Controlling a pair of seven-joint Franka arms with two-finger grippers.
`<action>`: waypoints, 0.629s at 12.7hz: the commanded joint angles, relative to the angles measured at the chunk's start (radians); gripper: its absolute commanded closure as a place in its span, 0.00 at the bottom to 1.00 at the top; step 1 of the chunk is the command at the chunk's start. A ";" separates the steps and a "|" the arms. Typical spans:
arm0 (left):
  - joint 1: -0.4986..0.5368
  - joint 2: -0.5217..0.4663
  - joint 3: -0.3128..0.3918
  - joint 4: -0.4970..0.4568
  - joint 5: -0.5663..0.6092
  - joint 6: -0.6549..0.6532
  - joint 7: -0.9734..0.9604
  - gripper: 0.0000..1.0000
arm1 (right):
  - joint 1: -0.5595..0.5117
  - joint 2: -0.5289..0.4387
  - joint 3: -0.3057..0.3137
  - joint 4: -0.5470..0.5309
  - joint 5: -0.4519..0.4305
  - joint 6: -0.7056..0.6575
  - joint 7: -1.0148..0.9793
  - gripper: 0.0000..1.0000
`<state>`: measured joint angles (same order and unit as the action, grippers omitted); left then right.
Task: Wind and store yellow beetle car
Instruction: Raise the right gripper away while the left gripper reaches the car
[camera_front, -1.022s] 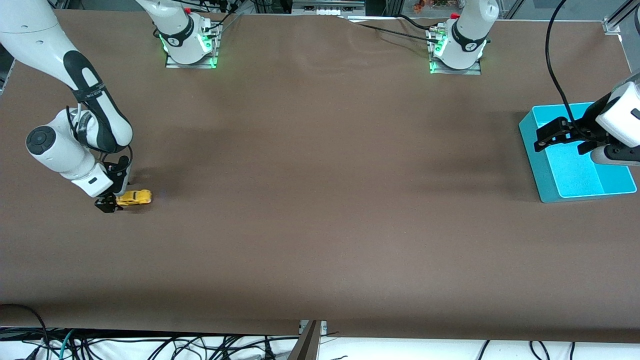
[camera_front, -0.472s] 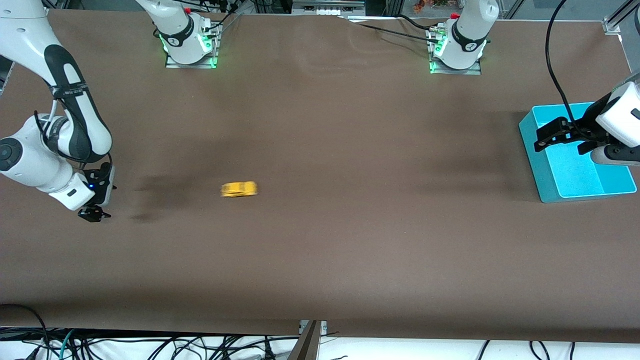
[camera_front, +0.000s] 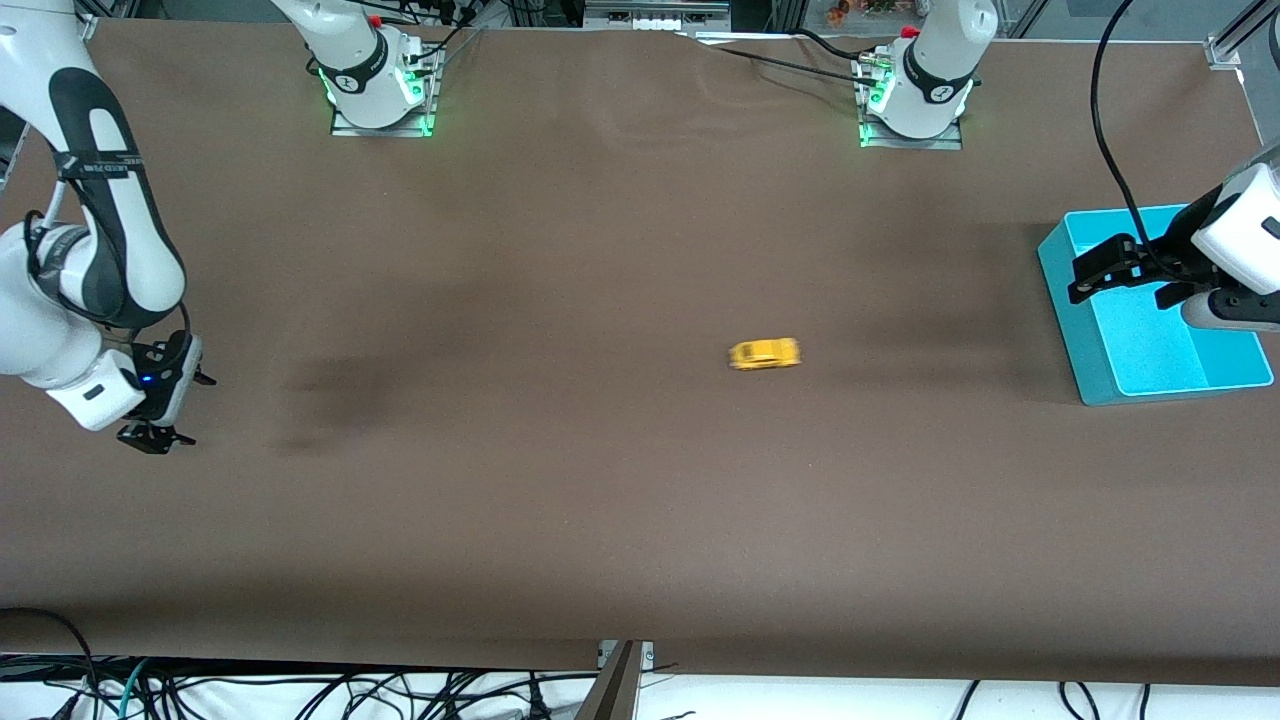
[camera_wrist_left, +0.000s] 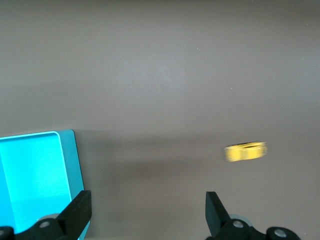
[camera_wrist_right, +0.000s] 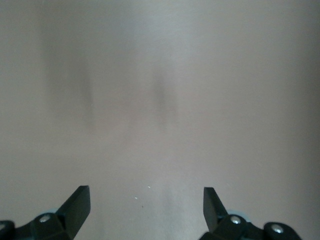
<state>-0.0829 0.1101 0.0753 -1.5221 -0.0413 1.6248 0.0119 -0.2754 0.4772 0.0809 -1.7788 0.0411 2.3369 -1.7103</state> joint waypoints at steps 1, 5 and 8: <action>0.006 0.010 -0.003 0.025 -0.023 -0.019 0.002 0.00 | -0.007 -0.018 0.028 0.048 0.017 -0.057 0.110 0.00; 0.008 0.011 -0.003 0.017 -0.019 -0.022 -0.007 0.00 | 0.004 -0.040 0.048 0.104 0.014 -0.122 0.346 0.00; 0.006 0.010 -0.008 0.014 -0.009 -0.101 -0.067 0.00 | 0.024 -0.040 0.048 0.200 0.014 -0.233 0.560 0.00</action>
<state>-0.0828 0.1141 0.0748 -1.5224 -0.0413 1.5783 -0.0174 -0.2578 0.4430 0.1254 -1.6398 0.0428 2.1836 -1.2694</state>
